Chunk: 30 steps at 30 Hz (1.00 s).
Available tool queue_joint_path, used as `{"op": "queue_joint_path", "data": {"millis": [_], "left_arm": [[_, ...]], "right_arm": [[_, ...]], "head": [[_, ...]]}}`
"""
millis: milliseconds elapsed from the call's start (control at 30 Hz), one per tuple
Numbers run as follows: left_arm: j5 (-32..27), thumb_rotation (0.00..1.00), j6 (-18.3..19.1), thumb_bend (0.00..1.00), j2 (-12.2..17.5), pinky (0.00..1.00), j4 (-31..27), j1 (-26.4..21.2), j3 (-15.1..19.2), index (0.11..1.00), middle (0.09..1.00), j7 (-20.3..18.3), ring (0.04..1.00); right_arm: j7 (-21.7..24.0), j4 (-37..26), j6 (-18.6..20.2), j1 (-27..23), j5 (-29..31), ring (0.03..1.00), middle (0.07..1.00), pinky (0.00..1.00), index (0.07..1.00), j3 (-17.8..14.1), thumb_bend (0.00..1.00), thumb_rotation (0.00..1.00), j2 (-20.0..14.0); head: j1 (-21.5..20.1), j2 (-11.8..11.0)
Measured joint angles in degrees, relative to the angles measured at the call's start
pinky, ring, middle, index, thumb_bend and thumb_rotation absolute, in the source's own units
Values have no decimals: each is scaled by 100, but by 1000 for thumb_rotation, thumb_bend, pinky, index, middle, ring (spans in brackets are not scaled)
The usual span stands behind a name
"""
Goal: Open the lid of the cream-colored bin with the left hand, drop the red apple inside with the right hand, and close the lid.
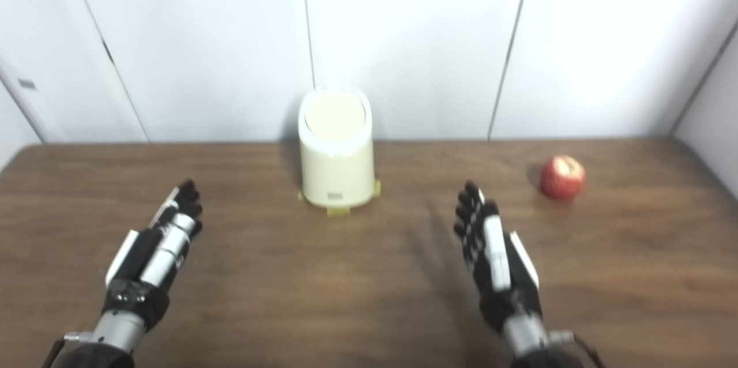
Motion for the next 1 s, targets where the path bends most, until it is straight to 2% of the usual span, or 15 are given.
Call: {"op": "queue_joint_path", "data": {"millis": [67,233,300,367,467,567,633,733,833,1000], "left_arm": [[108,528,31,549,10,1000,3,-227,-46,1000,990,49,999],[455,387,47,672,81,1000,327,-990,-178,984,977,45,996],[751,333,57,666,126,1000,508,-1326,-186,984,969,45,983],[1052,319,60,673,137,977,700,-1605,-176,983,962,5,965],[1526,324,64,719,84,925,892,-1873,-129,988,961,-251,952],[1985,306,65,747,-93,893,1119,-2047,39,989,967,-629,945],[2330,301,66,760,-272,877,1245,-2176,205,992,969,-888,935],[2648,305,66,808,-359,853,1442,-2420,255,987,967,-1173,925],[2958,233,65,850,-468,846,1711,-2833,327,970,960,-1441,918],[3552,163,62,846,-625,830,2098,-3387,380,963,965,-1836,925]], "right_arm": [[24,88,-84,40,-1,1000,1000,1000,1000,0,588,1000,-3],[75,215,-245,87,-12,1000,1000,1000,1000,6,559,1000,-72],[109,301,-347,88,-39,1000,1000,995,1000,27,556,1000,-98],[125,346,-389,94,-57,1000,1000,993,1000,36,554,1000,-108],[150,361,-425,95,-54,1000,1000,986,1000,31,542,1000,-113],[157,414,-435,97,-46,1000,1000,986,1000,22,531,999,-112],[161,485,-436,98,-29,1000,1000,983,1000,13,518,1000,-112],[165,509,-435,106,22,1000,1000,989,1000,-6,504,1000,-114],[170,507,-435,114,38,1000,1000,985,1000,-15,517,1000,-135],[176,502,-434,132,36,1000,996,985,1000,-9,515,1000,-168]], "head": [[0,-70],[-26,-246],[-26,-325],[-18,-387],[-9,-475],[0,-554],[9,-554],[18,-528],[18,-510],[18,-484]]}}
